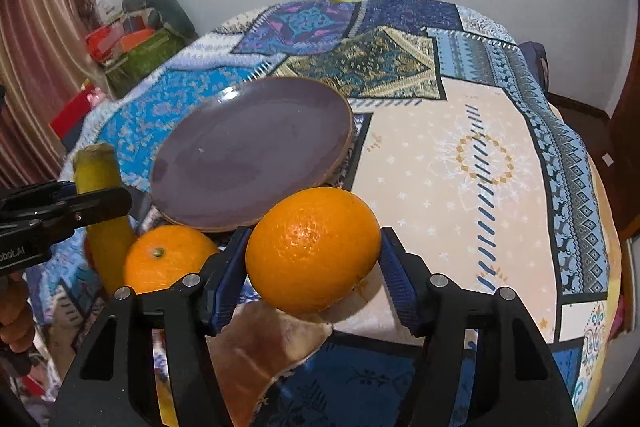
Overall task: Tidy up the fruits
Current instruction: 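Lower the banana onto the grey plate with the left tool while the right tool sets the orange beside it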
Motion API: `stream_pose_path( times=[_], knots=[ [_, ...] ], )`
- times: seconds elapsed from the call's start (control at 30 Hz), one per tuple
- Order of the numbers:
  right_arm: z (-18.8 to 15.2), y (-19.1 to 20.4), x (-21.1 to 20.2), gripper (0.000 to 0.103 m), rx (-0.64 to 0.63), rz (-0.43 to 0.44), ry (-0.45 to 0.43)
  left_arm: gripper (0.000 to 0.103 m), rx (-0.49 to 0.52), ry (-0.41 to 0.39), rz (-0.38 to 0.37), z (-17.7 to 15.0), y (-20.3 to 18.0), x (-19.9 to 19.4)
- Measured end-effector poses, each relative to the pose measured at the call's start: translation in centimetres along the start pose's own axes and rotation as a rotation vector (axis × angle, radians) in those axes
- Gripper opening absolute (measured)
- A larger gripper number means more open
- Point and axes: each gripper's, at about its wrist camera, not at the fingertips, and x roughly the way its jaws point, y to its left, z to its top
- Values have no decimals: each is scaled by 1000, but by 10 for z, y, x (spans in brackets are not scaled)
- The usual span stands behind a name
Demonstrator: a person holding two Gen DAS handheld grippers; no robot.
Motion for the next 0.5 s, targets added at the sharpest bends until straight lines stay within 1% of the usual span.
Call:
stream_pose_path(
  times=[0.13,0.23,0.37,0.5],
  knots=[
    [3,10,-23,60,-19,-18,-54,33,-21,-54,-10,4,5,-25],
    [9,15,-40,60,-22,-12,-88,33,-37,-98,-6,10,10,-45],
    [18,25,-60,60,-43,-26,-140,33,-25,-155,12,16,10,-69],
    [27,33,-74,60,-50,-30,-188,33,-11,-195,29,25,12,-86]
  ],
)
